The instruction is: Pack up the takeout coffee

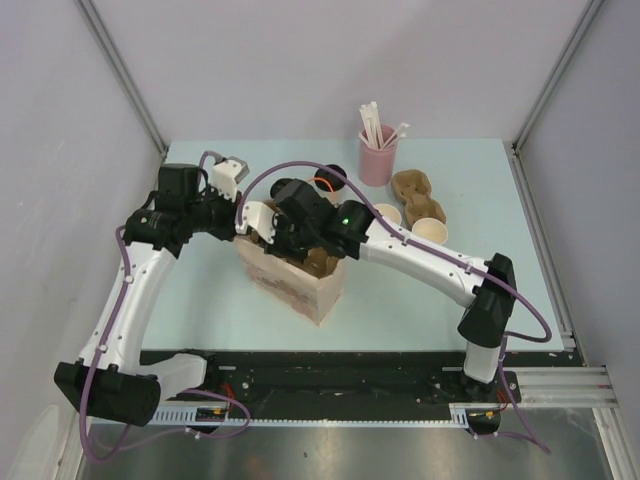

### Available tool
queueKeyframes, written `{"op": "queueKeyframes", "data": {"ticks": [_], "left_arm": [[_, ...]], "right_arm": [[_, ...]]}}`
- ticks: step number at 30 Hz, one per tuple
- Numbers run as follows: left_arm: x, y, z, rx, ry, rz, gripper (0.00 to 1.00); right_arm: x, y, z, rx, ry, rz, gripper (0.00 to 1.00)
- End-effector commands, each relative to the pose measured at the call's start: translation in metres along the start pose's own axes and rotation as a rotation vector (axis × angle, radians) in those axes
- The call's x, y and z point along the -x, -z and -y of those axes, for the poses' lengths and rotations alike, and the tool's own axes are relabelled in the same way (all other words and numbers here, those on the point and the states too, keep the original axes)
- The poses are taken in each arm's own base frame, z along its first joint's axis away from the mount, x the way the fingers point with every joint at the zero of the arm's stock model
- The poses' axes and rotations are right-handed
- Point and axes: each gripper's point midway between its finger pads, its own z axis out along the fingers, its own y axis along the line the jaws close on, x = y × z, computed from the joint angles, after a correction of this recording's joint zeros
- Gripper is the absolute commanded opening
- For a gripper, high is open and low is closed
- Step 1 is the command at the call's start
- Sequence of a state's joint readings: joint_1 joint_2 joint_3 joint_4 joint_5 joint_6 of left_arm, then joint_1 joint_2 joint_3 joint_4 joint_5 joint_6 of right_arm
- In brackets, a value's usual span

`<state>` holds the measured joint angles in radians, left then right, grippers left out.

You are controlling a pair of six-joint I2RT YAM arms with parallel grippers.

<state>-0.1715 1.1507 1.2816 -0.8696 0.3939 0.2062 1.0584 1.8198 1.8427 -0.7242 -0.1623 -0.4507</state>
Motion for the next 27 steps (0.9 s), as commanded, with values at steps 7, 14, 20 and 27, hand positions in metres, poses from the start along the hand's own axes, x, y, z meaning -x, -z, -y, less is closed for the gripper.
{"op": "queueKeyframes", "data": {"ticks": [7, 14, 20, 27], "left_arm": [[0.019, 0.009, 0.013, -0.04, -0.004, 0.088, 0.0], [0.019, 0.009, 0.014, -0.045, -0.013, 0.095, 0.01], [0.017, 0.01, 0.019, -0.069, -0.011, 0.099, 0.0], [0.007, 0.002, 0.018, -0.076, 0.011, 0.075, 0.01]], "right_arm": [[0.012, -0.006, -0.023, 0.07, -0.148, 0.029, 0.0], [-0.016, -0.02, -0.027, 0.124, -0.212, -0.004, 0.0], [-0.054, -0.049, -0.015, 0.096, -0.282, -0.096, 0.0], [-0.077, -0.066, -0.018, 0.041, -0.364, -0.187, 0.0]]}}
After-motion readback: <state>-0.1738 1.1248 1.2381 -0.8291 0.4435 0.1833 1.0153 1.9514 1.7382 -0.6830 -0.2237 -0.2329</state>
